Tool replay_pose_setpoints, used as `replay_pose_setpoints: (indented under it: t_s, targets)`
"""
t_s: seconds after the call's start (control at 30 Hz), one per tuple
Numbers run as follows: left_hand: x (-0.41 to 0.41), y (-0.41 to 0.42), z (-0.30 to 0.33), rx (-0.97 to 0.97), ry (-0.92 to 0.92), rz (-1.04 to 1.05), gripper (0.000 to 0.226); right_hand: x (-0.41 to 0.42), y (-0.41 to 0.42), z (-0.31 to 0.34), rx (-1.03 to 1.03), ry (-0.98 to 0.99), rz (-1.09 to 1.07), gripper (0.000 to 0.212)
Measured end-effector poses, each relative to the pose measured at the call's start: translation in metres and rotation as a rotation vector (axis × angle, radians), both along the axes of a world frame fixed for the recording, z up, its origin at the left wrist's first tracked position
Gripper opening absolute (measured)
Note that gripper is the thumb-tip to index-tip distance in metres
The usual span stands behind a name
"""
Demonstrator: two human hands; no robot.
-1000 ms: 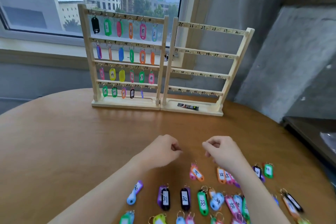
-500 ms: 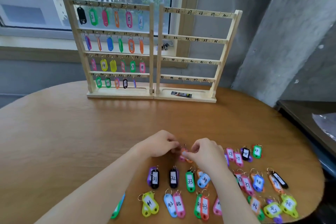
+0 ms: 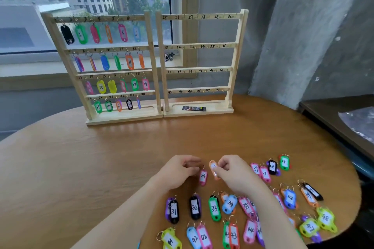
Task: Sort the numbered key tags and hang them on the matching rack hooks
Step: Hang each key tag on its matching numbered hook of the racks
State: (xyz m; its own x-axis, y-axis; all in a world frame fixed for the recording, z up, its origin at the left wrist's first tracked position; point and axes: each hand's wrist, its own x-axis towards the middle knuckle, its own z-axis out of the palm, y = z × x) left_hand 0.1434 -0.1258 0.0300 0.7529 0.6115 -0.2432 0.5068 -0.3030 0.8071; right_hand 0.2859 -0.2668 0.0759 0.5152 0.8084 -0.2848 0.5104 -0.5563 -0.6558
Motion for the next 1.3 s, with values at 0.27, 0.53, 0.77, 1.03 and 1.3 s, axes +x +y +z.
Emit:
replay_pose_setpoints:
  t_s: [0.27,0.53,0.77,1.03,1.3]
  targets:
    - [0.021,-0.012,-0.003,0.082,0.121,0.152,0.005,0.004,-0.009,0.0,0.168,0.284,-0.029,0.009]
    - [0.02,-0.018,0.002,0.092,0.125,0.214,0.013,0.003,-0.007,-0.004,0.22,0.517,-0.179,0.016]
    - [0.022,-0.017,0.007,-0.066,0.177,0.056,0.042,0.0,-0.017,0.001,0.251,0.396,-0.181,0.024]
    - [0.033,-0.026,0.01,0.022,0.306,0.116,0.026,0.004,-0.024,-0.006,0.291,0.409,-0.182,0.028]
    - [0.03,-0.03,0.014,-0.004,0.285,0.145,0.025,0.002,-0.025,-0.009,0.278,0.372,-0.182,0.028]
